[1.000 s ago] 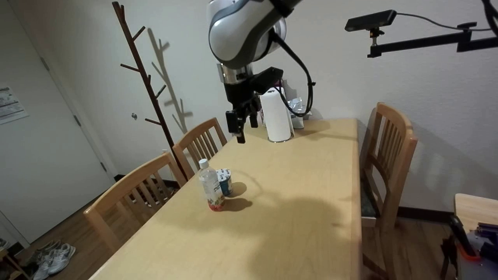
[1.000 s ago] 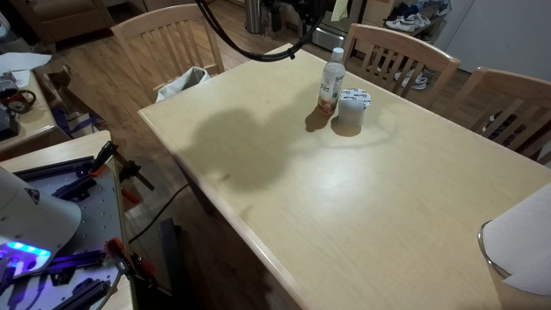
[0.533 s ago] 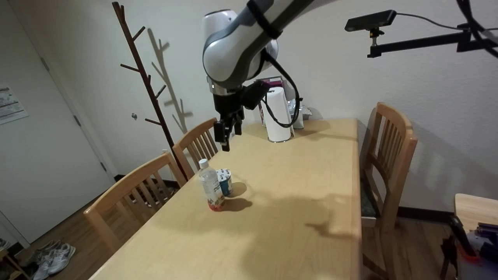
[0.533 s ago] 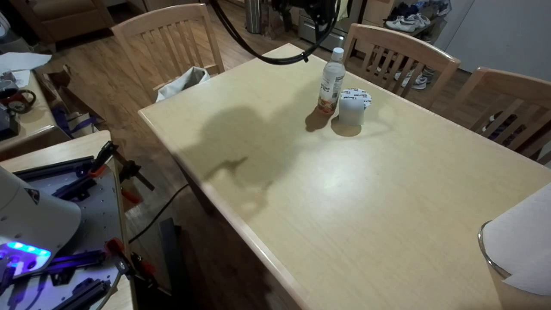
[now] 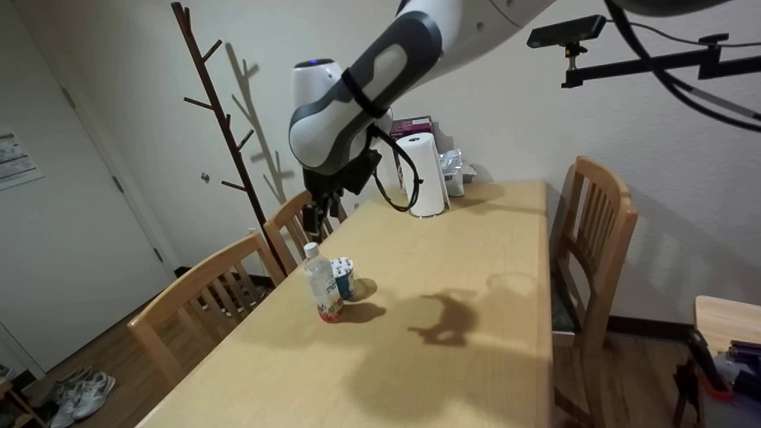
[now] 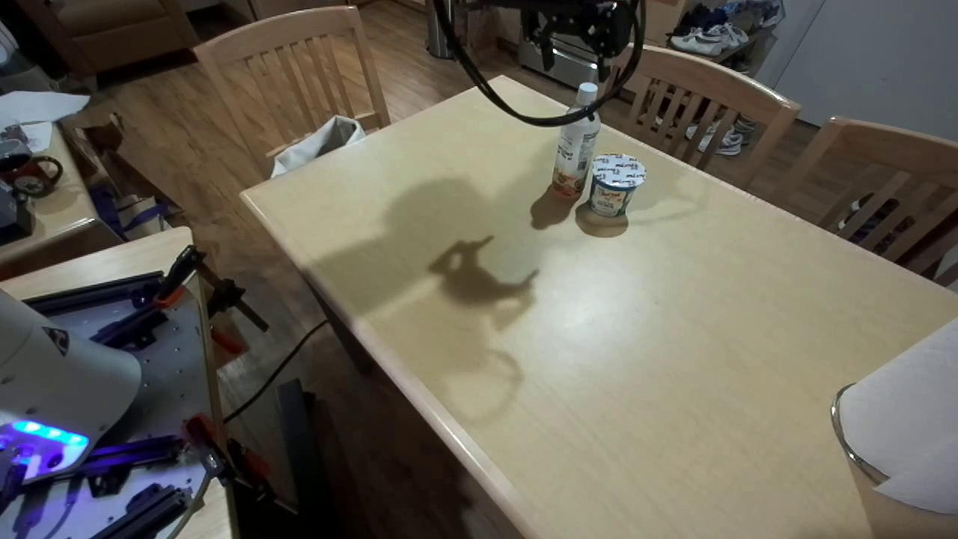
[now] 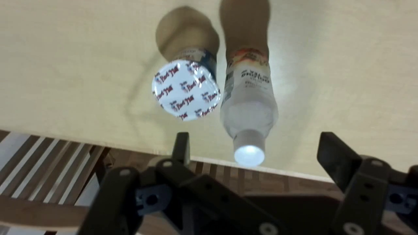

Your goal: Move the bottle forward

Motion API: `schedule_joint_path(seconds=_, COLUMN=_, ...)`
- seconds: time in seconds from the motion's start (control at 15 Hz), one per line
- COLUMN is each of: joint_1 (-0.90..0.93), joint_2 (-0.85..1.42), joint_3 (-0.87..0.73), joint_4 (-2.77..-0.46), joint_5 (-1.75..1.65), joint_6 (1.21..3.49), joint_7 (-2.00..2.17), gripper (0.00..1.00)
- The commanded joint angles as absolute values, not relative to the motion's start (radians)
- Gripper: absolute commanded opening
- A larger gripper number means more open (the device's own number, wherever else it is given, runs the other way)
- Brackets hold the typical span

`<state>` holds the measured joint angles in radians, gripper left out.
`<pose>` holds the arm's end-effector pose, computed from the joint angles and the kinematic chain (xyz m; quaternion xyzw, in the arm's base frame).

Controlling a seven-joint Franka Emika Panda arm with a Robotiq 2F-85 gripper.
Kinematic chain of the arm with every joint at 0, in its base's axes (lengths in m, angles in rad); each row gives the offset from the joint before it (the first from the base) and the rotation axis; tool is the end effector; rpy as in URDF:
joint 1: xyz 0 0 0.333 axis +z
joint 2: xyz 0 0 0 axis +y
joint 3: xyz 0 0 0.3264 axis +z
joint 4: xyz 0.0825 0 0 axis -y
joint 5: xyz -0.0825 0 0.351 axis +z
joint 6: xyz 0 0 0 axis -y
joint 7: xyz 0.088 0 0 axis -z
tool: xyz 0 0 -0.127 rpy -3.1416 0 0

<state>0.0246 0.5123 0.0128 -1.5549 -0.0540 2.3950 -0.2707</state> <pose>0.7037 0.0236 0.3906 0.9723 0.1664 0.1599 0.0372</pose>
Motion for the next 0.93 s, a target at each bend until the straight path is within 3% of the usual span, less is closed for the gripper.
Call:
schedule_joint_path(seconds=0.0, joint_1=0.021, joint_2=0.548, joint_3=0.03, joint_4=-1.454, joint_5=-0.074, joint_6=2.438, joint_7=-0.271, gripper=1.0)
schedule_joint_path(seconds=0.87, joint_1=0.04, joint_2=0.72, joint_3=0.04, joint_4=-1.168, joint_5=-0.018, joint_6=2.072, joint_7=-0.081, gripper=1.0)
